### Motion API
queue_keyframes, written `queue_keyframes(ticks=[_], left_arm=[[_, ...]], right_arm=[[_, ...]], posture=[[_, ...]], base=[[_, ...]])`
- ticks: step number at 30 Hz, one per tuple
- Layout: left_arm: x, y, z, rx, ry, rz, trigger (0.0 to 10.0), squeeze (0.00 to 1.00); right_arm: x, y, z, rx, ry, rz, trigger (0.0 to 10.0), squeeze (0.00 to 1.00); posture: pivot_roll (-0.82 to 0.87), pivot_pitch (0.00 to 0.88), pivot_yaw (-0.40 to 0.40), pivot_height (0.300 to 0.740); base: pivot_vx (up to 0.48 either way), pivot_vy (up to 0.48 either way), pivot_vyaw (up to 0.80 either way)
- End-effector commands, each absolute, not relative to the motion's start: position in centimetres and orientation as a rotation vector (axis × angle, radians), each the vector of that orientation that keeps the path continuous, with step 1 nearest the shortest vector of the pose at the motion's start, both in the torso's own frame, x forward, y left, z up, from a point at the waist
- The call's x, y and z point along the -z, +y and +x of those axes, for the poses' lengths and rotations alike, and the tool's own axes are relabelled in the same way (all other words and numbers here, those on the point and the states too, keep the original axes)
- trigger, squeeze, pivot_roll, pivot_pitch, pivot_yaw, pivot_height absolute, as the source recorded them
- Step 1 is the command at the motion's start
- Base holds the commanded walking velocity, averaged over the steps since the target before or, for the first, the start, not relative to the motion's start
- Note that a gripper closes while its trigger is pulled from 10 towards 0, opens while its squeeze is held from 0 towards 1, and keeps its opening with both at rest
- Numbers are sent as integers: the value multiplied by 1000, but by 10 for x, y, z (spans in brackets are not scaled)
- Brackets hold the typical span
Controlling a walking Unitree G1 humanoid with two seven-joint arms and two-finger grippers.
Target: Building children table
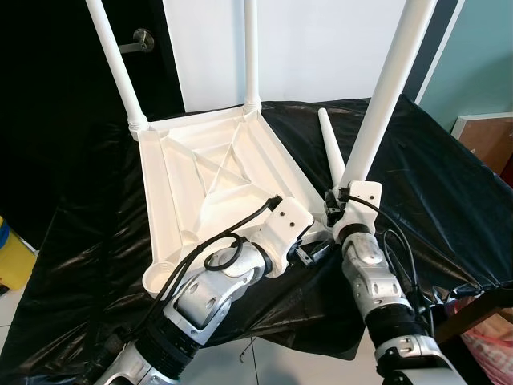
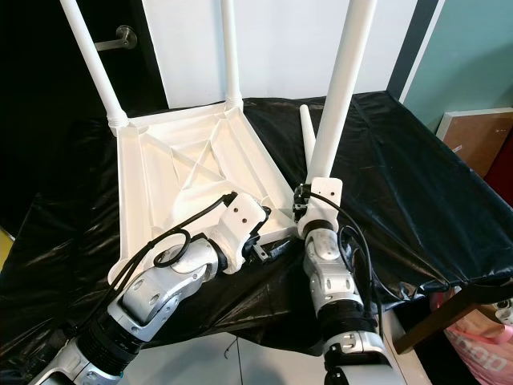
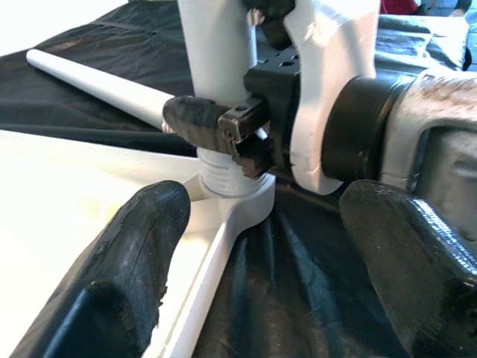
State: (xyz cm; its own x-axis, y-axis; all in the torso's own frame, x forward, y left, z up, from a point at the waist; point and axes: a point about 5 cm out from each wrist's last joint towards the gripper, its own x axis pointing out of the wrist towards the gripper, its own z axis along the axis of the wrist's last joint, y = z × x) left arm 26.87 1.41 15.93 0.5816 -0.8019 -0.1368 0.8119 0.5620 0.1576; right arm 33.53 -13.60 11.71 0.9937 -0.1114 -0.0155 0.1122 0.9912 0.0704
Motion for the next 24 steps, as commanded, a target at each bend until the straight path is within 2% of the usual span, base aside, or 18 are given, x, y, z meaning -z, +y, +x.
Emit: queue_keyframes(ticks=[1,12,13,24], left_arm=[[-160,12,265,1068,51,234,10000,0],[-161,13,267,1088,46,255,10000,0],[-161,13,268,1085,41,260,10000,0],[-162,19,271,1040,17,283,10000,0]], right_arm=[[-95,-145,326,175,116,122,10000,0],[-116,-127,320,52,-15,98,10000,0],[-118,-129,319,39,-25,95,10000,1000],[-129,-147,316,-106,-94,46,10000,1000]], posture=[[-146,0,2,740],[-167,0,22,740],[-162,0,18,740],[-137,0,-1,740]], base=[[0,0,0],[0,0,0],[0,0,0],[0,0,0]])
